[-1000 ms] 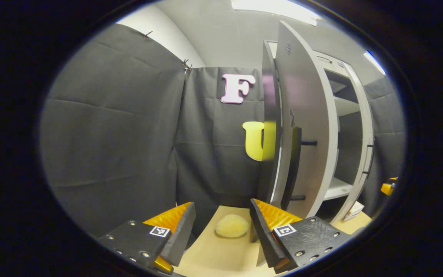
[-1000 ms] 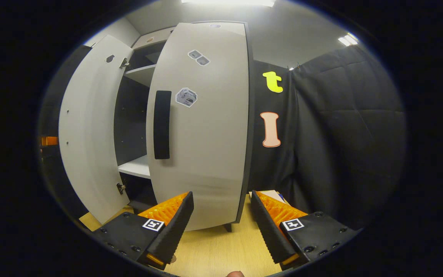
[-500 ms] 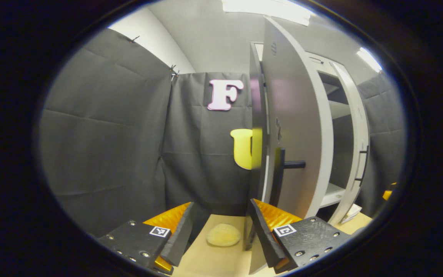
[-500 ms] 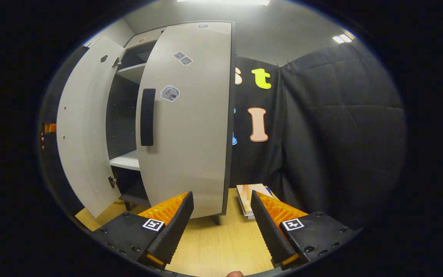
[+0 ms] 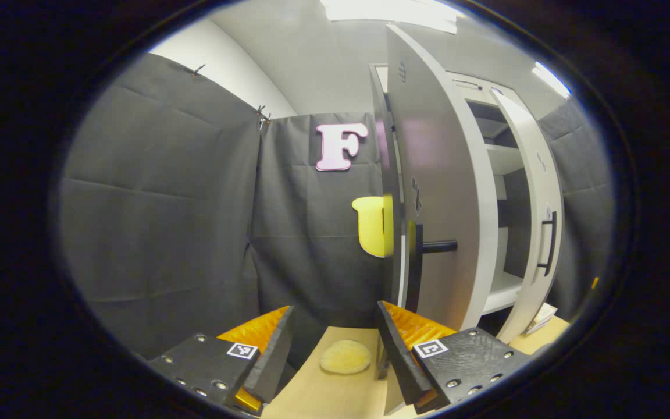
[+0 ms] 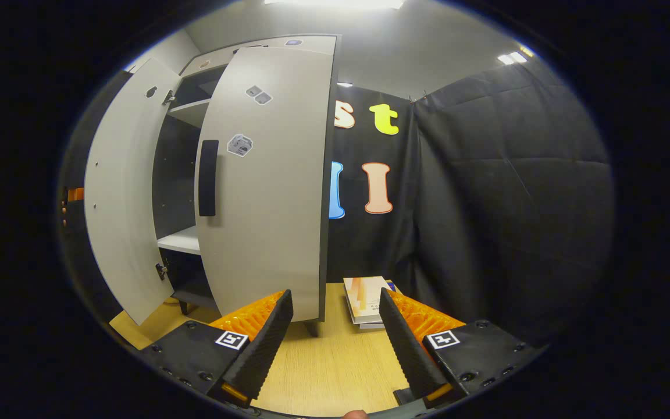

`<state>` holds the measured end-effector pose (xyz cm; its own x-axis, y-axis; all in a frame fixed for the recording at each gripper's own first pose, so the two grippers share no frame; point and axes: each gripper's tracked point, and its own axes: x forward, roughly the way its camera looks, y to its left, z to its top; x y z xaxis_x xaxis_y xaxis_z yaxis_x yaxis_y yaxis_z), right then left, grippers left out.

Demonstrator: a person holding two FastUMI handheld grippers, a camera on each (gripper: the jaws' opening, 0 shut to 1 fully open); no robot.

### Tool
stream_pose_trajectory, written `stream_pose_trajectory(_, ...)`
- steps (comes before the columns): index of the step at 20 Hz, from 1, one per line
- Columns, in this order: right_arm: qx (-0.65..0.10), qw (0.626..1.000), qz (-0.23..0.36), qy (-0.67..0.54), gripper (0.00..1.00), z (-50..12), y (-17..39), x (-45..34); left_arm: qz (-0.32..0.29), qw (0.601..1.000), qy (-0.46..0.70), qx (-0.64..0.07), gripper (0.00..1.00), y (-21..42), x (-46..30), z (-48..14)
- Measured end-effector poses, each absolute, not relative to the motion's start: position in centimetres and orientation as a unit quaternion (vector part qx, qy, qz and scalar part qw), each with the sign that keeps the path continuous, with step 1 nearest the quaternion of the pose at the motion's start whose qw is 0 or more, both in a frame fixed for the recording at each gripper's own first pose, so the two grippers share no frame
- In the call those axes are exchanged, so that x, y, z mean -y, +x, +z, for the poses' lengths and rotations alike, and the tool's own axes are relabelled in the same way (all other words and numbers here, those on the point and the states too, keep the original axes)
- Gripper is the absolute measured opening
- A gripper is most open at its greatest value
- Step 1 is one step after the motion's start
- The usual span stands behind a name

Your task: Grasp the bottle in the cabinet with the left hand and place it on the coaster, then close the right door with the right hand and the left door with the left hand.

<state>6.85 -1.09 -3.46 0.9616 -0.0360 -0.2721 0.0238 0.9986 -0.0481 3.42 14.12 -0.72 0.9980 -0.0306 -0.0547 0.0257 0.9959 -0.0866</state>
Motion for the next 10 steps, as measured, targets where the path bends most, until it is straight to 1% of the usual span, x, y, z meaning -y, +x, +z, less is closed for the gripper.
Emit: stream_pose_trajectory(10,-0.135,0.991,-0.007,-0.022,0.96,-3.2,6.3,1.5,-0.035,0.998,-0.041,-0.023,0.82,2.6,-10.0,0.1)
